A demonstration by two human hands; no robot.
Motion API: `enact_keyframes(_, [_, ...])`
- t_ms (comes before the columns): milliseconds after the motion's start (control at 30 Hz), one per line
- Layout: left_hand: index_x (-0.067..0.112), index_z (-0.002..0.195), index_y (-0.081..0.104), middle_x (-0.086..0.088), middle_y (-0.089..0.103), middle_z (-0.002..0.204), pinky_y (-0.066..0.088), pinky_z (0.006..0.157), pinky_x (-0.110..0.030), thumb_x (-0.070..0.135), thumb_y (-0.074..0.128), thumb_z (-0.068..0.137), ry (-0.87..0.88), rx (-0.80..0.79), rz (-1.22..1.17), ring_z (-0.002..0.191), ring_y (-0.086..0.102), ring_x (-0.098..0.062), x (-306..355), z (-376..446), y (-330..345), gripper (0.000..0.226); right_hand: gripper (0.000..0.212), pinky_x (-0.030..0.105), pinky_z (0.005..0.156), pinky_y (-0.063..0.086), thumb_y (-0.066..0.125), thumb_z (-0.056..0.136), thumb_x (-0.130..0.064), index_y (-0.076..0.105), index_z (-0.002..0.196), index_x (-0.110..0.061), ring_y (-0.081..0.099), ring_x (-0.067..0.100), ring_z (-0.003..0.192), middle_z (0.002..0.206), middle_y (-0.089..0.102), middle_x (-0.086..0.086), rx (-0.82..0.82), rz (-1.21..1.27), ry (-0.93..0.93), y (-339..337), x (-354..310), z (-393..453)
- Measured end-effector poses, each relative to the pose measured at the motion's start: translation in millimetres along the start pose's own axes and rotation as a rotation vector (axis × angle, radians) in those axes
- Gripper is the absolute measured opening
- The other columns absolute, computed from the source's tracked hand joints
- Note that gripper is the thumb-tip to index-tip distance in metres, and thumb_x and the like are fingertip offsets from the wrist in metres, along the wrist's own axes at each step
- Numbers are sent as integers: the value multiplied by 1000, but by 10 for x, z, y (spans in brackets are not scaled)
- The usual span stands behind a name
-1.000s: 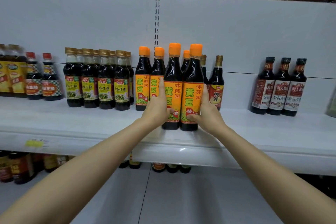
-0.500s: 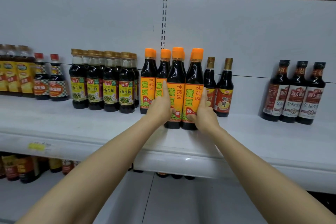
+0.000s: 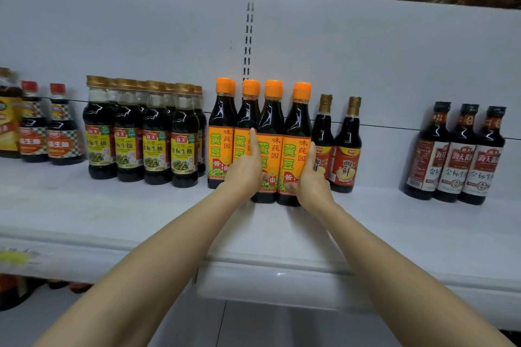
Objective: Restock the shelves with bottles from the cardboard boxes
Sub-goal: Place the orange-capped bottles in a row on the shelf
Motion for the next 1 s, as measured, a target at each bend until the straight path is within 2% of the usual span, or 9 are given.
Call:
enact_keyframes(133, [8,144,-28,1,47,64,42,56,-29,26,63,91,19,-10,19,53,44,-11,22,103,65,107,101,45,89,48,60,94,-19,-25,148,-23,57,35,105,119,54,20,7,-3,28,23,50,99])
enact_keyframes(333, [6,141,-33,-8,65,81,50,60,-31,25,63,91,39,-30,32,63,56,-17,-19,263,166,110,104,48,92,48,62,93,-21,-27,146,-27,56,36,108,123,51,21,10,-20,51,87,125,232])
enact_keyframes(467, [4,143,-30,0,53,66,45,56,-29,24,63,91,51,-21,51,57,51,-12,-9,323,201,108,104,46,89,49,63,92,-23,-25,147,-26,58,34,105,120,56,17,25,-24,28,114,177,313])
enact_keyframes(633, [4,142,-30,1,50,64,52,60,-33,24,63,91,52,-4,67,61,54,-15,-13,388,254,108,106,43,84,49,63,91,-25,-28,145,-29,59,33,99,120,54,19,32,-43,31,165,236,416])
enact_keyframes(767, [2,142,-30,2,47,61,49,57,-30,24,62,92,57,7,76,56,49,-13,-12,400,281,107,107,41,79,49,64,90,-29,-29,143,-33,61,32,93,119,54,20,48,-69,34,194,265,475])
enact_keyframes(900, [-1,141,-30,-4,62,76,54,63,-32,18,62,92,67,14,111,63,54,-15,-7,418,319,106,105,42,80,50,63,91,-29,-28,144,-30,61,32,97,119,56,19,47,-80,28,207,282,501])
enact_keyframes(1000, [-3,139,-31,-7,68,87,53,61,-31,15,61,93,75,31,140,70,60,-19,8,425,340,105,98,44,83,49,60,94,-28,-22,148,-24,59,33,103,119,56,18,37,-87,25,198,283,502])
Point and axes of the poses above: each hand's wrist, its own z-axis towards the middle knuckle, its own y-axis out of the palm, x = y × z, the point moved 2 cm from there along z, towards the middle knuckle
